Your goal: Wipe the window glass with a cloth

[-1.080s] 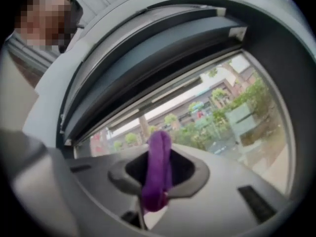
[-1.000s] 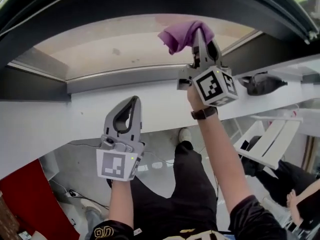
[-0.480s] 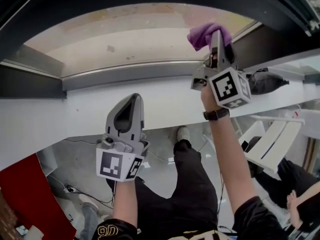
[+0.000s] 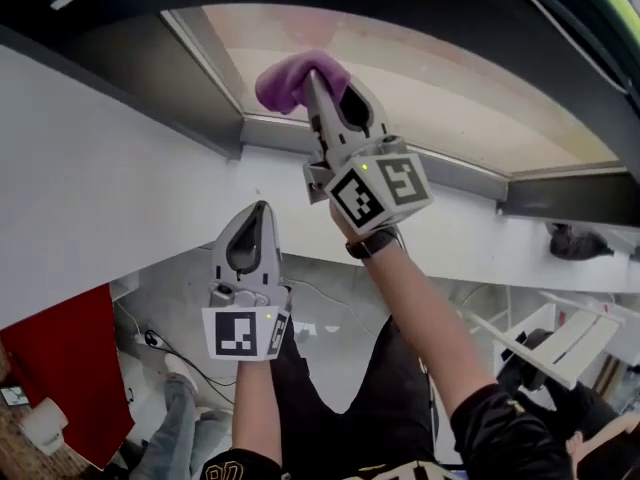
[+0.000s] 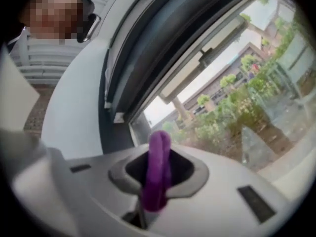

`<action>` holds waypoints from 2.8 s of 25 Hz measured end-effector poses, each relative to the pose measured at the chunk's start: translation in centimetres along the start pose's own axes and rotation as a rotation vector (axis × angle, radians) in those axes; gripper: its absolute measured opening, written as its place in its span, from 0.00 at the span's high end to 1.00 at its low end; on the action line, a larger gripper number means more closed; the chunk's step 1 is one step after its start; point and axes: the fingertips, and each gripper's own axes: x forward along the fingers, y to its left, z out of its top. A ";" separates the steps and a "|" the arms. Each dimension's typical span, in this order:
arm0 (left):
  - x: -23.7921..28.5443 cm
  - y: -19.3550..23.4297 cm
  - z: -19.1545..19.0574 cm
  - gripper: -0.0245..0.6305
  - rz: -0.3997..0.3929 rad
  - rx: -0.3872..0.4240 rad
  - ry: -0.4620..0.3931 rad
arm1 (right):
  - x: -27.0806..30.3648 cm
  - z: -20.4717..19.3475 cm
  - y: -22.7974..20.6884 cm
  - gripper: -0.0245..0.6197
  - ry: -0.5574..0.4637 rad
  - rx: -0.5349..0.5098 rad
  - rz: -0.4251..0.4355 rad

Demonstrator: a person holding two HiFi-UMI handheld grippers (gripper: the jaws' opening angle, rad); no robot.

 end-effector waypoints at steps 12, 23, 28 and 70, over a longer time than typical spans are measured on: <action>-2.3 5.2 -0.3 0.94 0.000 0.140 0.076 | 8.5 -6.7 3.8 0.85 0.031 0.095 -0.022; 5.8 -19.4 -3.5 0.94 -0.334 0.068 0.025 | -15.4 9.0 -19.0 0.85 -0.117 0.002 -0.349; 8.3 -30.7 -5.7 0.94 -0.472 0.029 0.023 | -28.3 14.8 -30.9 0.85 -0.184 0.005 -0.595; 2.8 -1.2 -3.1 0.94 -0.152 0.074 0.063 | 1.8 -8.9 -5.9 0.85 0.086 0.042 -0.026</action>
